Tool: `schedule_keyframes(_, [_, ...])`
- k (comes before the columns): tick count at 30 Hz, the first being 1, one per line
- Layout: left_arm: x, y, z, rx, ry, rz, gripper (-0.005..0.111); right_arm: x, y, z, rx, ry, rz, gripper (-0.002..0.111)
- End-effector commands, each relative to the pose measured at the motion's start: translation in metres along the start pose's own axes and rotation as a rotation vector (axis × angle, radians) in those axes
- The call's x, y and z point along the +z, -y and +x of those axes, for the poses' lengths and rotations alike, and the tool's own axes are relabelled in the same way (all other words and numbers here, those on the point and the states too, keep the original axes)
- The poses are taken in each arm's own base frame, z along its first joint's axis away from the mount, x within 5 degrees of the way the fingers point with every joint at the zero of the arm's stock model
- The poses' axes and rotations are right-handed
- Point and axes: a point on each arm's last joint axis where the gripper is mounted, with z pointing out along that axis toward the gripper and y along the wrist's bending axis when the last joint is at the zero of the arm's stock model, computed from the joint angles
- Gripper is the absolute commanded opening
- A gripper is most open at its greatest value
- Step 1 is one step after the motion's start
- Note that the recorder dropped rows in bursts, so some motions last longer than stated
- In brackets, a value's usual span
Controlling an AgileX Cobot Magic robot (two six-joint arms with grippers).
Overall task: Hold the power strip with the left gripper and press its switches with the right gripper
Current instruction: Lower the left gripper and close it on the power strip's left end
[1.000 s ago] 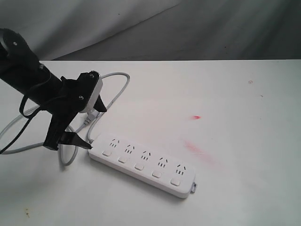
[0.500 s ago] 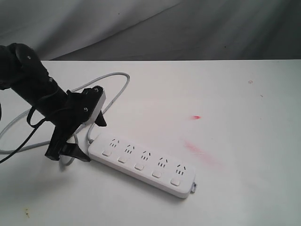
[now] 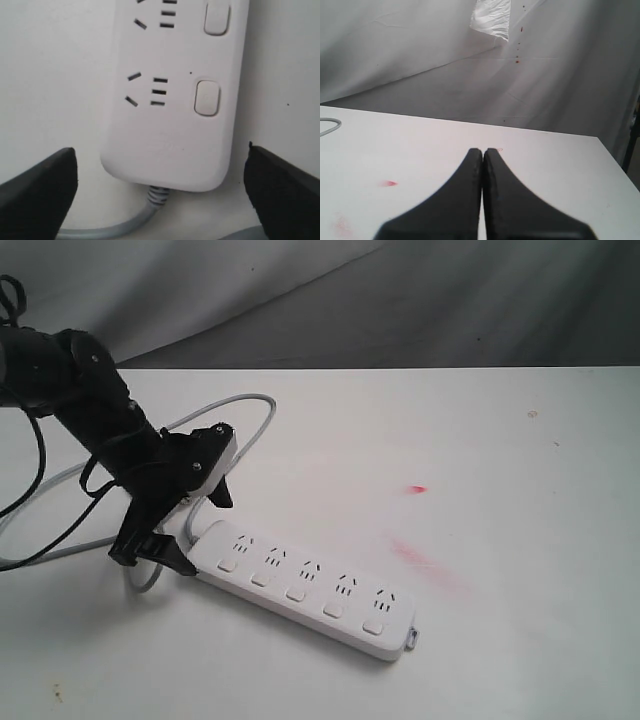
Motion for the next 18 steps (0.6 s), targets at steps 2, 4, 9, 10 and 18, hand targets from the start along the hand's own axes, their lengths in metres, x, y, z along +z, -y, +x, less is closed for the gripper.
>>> schedule_keyframes(2, [0.008, -0.001, 0.002, -0.027, 0.002, 0.037, 0.084, 0.000, 0.000, 0.001, -0.010, 0.008, 0.007, 0.000])
schedule_keyframes(4, [0.014, 0.000, 0.004, -0.037, 0.008, 0.052, 0.084, 0.000, 0.000, 0.001, -0.012, 0.008, 0.007, 0.000])
schedule_keyframes(9, [0.020, 0.000, 0.006, -0.046, 0.012, 0.066, 0.084, 0.000, 0.000, 0.001, -0.012, 0.008, 0.007, 0.000])
schedule_keyframes(10, [0.020, 0.000, 0.006, -0.051, 0.012, 0.066, 0.084, 0.000, 0.000, 0.001, -0.012, 0.008, 0.007, 0.000])
schedule_keyframes(18, [0.020, 0.000, 0.006, -0.144, 0.014, 0.064, 0.080, 0.000, 0.000, 0.001, -0.009, 0.008, 0.007, 0.000])
